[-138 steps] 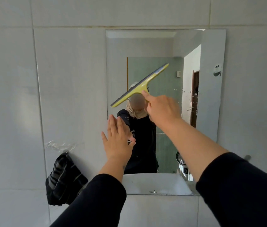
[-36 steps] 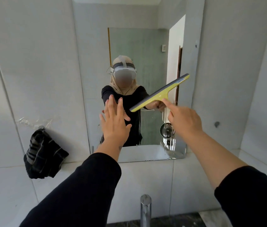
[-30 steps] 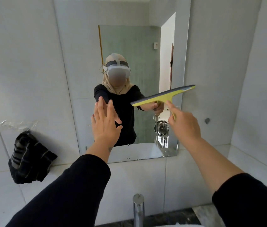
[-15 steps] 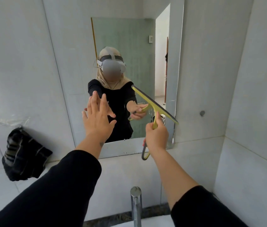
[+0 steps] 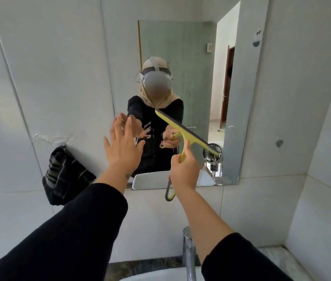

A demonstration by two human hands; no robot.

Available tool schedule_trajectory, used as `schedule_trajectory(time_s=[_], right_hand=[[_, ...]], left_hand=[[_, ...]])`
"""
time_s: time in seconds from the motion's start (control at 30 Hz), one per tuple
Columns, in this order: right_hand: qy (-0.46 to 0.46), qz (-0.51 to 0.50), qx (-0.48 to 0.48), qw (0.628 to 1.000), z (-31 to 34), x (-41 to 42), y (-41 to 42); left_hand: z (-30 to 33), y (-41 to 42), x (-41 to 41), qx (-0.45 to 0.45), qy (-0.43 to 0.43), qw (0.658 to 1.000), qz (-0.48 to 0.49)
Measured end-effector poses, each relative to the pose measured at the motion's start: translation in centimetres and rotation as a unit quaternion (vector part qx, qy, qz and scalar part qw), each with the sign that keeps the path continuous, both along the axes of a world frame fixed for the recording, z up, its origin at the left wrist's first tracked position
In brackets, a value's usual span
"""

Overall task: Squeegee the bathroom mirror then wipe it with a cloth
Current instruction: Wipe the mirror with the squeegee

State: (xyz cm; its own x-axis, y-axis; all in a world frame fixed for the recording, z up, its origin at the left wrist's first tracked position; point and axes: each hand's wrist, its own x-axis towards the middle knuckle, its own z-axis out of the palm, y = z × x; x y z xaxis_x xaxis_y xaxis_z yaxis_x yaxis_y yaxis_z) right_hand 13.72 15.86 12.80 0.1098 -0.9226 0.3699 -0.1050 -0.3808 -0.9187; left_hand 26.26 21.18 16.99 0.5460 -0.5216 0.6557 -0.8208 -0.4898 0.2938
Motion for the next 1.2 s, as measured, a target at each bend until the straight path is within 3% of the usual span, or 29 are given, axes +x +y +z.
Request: schedule_trajectory(time_s=[0.23, 0.53, 0.87, 1.2], right_hand=[[0.044, -0.026, -0.058, 0.997, -1.0, 1.8, 0.8], [0.197, -0.003, -0.131, 0.971, -1.6, 2.5, 1.9], [0.385, 0.028, -0.246, 0.889, -1.4, 1.4, 2.2], [0.534, 0.028, -0.364, 0.763, -0.4, -2.6, -0.7]], left_hand=[[0.0, 1.7, 1.4, -0.015, 0.015, 1.0, 0.011], [-0.9, 2.0, 1.6, -0.018, 0.024, 1.0, 0.005], [-1.2, 0.6, 0.8, -0.025, 0.045, 0.999, 0.001], [-5.2, -1.0, -0.4, -0.012, 0.049, 0.999, 0.006]])
